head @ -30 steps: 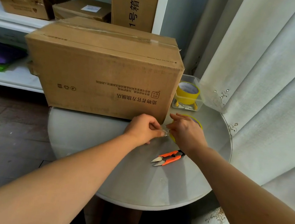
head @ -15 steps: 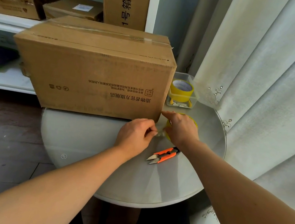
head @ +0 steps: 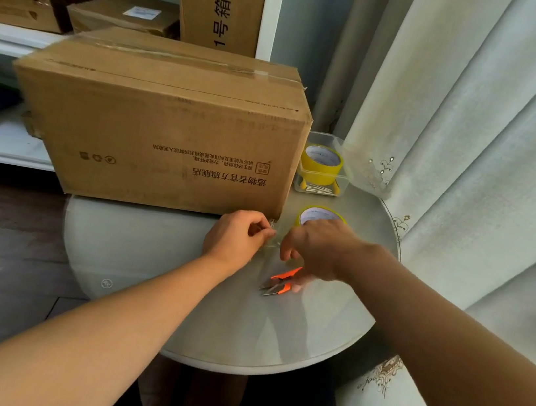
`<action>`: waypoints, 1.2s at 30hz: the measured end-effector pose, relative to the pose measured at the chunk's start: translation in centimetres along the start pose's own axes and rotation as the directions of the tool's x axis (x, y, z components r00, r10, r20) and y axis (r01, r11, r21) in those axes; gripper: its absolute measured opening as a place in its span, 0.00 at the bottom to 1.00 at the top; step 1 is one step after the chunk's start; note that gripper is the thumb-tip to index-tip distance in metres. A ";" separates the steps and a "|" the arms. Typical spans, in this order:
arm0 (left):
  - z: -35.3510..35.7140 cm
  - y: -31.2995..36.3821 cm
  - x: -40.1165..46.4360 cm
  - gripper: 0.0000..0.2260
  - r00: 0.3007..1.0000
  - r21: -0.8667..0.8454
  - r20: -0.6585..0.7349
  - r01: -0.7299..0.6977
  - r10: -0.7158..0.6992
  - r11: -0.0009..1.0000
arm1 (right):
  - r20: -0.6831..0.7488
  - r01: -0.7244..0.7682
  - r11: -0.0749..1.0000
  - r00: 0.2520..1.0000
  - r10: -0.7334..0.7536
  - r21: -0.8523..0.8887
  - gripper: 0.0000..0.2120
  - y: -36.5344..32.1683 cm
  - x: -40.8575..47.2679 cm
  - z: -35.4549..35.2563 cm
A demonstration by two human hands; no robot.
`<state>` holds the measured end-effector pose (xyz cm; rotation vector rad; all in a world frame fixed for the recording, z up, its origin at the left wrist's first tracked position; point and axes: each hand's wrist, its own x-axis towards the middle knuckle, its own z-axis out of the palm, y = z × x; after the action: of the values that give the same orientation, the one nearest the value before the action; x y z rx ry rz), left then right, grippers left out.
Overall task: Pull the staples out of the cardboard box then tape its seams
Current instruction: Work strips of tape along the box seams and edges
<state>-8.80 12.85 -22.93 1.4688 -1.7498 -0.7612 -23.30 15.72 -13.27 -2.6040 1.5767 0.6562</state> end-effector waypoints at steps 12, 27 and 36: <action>-0.3 0.6 -0.1 0.09 0.997 -0.043 0.034 0.070 -0.069 0.997 | -0.005 -0.130 0.986 0.991 0.132 0.105 0.12 1.3 -0.4 -2.3; -0.2 0.7 -1.0 0.08 0.995 0.134 -0.026 -0.096 0.100 0.986 | -0.082 -0.136 0.968 0.989 0.121 -0.209 0.22 1.0 0.7 -6.0; -0.2 0.8 -1.1 0.07 0.986 0.198 -0.033 -0.151 0.161 0.969 | -0.016 -0.089 0.959 0.996 0.088 -0.270 0.23 -0.2 1.9 -6.2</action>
<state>-9.00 14.12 -22.36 1.4416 -1.9198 -0.4794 -20.29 12.82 -8.38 -2.7323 1.7246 0.9357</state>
